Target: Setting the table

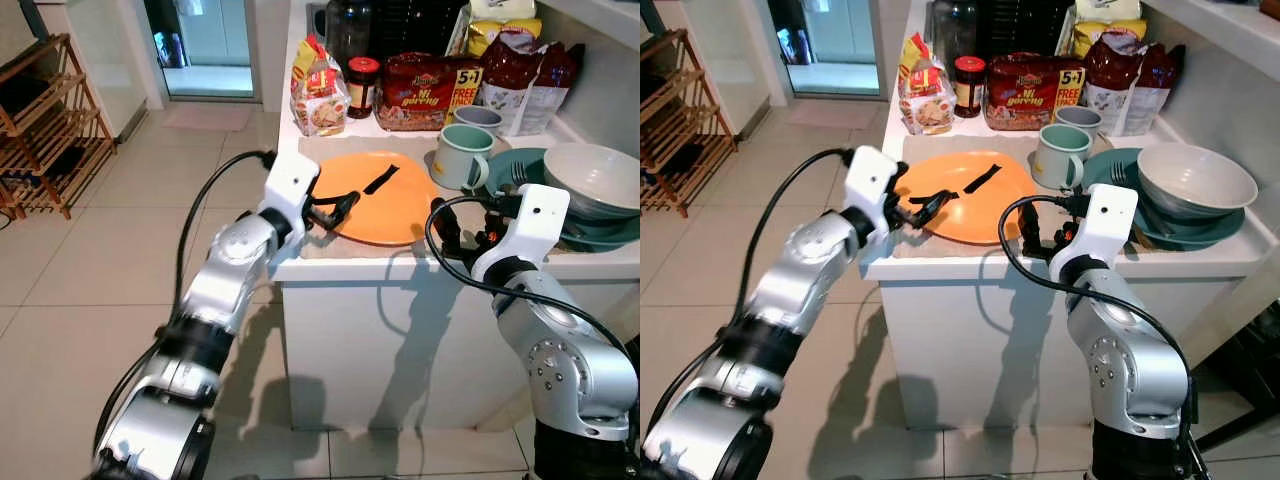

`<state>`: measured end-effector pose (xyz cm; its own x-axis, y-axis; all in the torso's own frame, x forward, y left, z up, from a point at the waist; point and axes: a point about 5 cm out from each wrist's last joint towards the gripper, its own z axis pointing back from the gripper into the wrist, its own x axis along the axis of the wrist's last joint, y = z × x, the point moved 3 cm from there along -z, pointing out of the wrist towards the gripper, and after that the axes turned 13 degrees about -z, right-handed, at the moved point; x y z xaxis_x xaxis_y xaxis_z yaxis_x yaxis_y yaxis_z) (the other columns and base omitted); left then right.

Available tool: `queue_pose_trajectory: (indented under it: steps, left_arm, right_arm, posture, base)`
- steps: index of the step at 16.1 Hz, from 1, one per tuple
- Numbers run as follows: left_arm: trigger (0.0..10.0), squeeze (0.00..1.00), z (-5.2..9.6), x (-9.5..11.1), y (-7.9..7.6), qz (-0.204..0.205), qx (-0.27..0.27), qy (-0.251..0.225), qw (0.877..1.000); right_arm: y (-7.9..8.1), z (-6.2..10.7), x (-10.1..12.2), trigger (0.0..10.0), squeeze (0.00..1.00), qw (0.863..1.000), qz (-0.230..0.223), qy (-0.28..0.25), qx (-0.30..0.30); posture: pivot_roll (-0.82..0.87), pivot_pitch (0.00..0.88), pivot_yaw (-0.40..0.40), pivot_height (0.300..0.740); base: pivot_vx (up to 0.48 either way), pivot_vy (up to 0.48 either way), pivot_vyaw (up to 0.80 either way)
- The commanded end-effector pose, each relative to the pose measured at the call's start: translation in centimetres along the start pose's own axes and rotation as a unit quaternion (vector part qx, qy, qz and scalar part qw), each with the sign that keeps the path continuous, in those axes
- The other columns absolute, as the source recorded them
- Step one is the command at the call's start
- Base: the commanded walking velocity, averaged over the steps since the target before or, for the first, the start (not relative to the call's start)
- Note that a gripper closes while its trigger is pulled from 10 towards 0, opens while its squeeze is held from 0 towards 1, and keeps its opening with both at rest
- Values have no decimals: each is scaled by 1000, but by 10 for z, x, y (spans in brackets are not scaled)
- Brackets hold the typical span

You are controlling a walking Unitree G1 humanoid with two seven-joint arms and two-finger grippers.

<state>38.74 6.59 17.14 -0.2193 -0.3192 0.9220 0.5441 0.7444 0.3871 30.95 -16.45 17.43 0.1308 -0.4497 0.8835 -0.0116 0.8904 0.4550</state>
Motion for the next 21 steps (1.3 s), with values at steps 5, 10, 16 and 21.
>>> queue_pose_trajectory:
  steps: [5, 10, 16, 21]
  left_arm:
    - [10000, 0, -8, -20, 12, -18, 28, 42, 999]
    - [10000, 0, -4, -34, 17, -10, 51, 70, 996]
    - [10000, 0, -1, -51, -3, 5, -5, 94, 996]
    - [10000, 0, 3, -62, -17, 0, -50, 106, 993]
  right_arm:
    - [2, -3, 10, 10000, 0, 1000, -3, -1, 4]
    - [3, -6, 12, 10000, 0, 1000, -6, -2, 8]
    - [0, -17, 13, 10000, 0, 1000, -26, 9, 2]
    - [-12, -35, 19, 10000, 0, 1000, -24, 16, -4]
  posture:
    - [-27, 0, -22, 740]
    - [-24, 0, -31, 740]
    - [-14, 0, -35, 740]
    - [-13, 0, -32, 740]
  base:
    - [0, 0, 0]
    - [0, 0, 0]
    - [0, 0, 0]
    - [0, 0, 0]
